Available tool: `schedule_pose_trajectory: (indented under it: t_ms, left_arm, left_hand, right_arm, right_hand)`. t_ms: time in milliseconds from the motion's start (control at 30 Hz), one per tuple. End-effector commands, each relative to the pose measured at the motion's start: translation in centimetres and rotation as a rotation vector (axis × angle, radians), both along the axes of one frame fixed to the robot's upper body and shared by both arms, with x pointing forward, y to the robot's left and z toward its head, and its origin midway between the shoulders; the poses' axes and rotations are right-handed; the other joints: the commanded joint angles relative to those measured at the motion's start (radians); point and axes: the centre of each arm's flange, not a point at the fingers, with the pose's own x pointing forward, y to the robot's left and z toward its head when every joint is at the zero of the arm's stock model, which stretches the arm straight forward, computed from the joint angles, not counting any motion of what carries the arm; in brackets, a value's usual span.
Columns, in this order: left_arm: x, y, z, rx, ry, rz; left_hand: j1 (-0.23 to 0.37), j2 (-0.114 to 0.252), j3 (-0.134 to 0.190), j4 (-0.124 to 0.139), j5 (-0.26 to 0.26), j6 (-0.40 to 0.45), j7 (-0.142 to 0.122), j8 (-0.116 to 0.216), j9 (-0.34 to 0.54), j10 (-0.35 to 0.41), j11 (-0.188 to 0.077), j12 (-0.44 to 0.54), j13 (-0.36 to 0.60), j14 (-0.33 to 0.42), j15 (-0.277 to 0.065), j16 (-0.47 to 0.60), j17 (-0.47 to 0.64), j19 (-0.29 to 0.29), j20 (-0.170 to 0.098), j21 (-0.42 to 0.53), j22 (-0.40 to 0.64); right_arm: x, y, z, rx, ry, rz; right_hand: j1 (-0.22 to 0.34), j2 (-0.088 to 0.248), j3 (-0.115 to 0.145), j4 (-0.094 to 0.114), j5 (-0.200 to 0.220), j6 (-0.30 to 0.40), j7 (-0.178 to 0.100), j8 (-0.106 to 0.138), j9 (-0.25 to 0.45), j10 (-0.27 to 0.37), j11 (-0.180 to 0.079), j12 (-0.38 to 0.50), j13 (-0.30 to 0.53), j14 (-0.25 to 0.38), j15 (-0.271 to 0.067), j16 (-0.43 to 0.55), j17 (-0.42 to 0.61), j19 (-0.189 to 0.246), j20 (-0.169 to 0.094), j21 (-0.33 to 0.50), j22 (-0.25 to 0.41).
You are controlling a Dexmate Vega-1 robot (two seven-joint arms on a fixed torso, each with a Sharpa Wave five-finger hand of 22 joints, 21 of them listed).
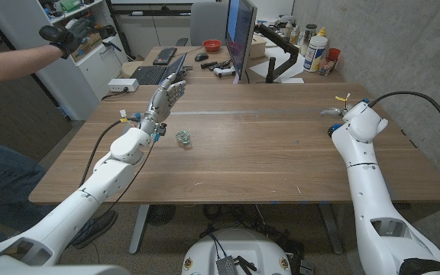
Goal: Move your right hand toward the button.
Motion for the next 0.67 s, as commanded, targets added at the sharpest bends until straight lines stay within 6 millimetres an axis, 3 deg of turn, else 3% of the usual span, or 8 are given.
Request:
schedule_pose_trajectory:
  t_ms: [33,400,667]
  left_arm:
    - [-0.1,0.7,0.1,0.024,-0.014,-0.008]
    - [-0.5,0.1,0.8,0.021,-0.019,-0.023]
    - [0.2,-1.6,0.4,0.034,-0.004,-0.039]
  left_hand:
    - [0.005,0.011,-0.004,-0.004,0.006,0.003,-0.003,0.003,0.005,0.002,-0.003,0.004,0.003,-0.003,0.005,0.005,0.005,-0.004,0.005,0.006,0.005]
    - [0.005,0.012,-0.006,-0.005,0.006,0.005,-0.003,0.004,0.005,0.001,-0.005,0.003,0.003,-0.003,0.006,0.005,0.005,-0.007,0.005,0.005,0.005]
    - [0.006,0.012,-0.007,-0.006,0.006,0.005,-0.004,0.004,0.005,0.001,-0.004,0.003,0.003,-0.003,0.006,0.005,0.005,-0.008,0.005,0.006,0.005]
  right_arm:
    - [0.6,0.4,0.2,0.004,-0.013,-0.004]
    - [0.6,0.2,0.1,0.009,-0.012,-0.002]
    - [0.4,-0.4,-0.3,0.011,0.000,-0.008]
  right_hand:
    - [0.004,-0.010,-0.001,0.003,0.008,0.011,0.000,0.007,0.003,0.006,0.000,0.007,0.006,0.009,0.000,0.005,0.003,0.010,0.003,0.010,0.006]
    - [0.001,-0.011,-0.003,0.004,0.009,0.016,-0.001,0.009,0.003,0.011,-0.001,0.009,0.006,0.013,-0.001,0.005,0.003,0.017,0.002,0.013,0.006]
    - [-0.001,-0.011,-0.004,0.005,0.010,0.017,-0.001,0.009,0.003,0.012,0.000,0.010,0.006,0.014,-0.003,0.004,0.004,0.020,0.001,0.013,0.006]
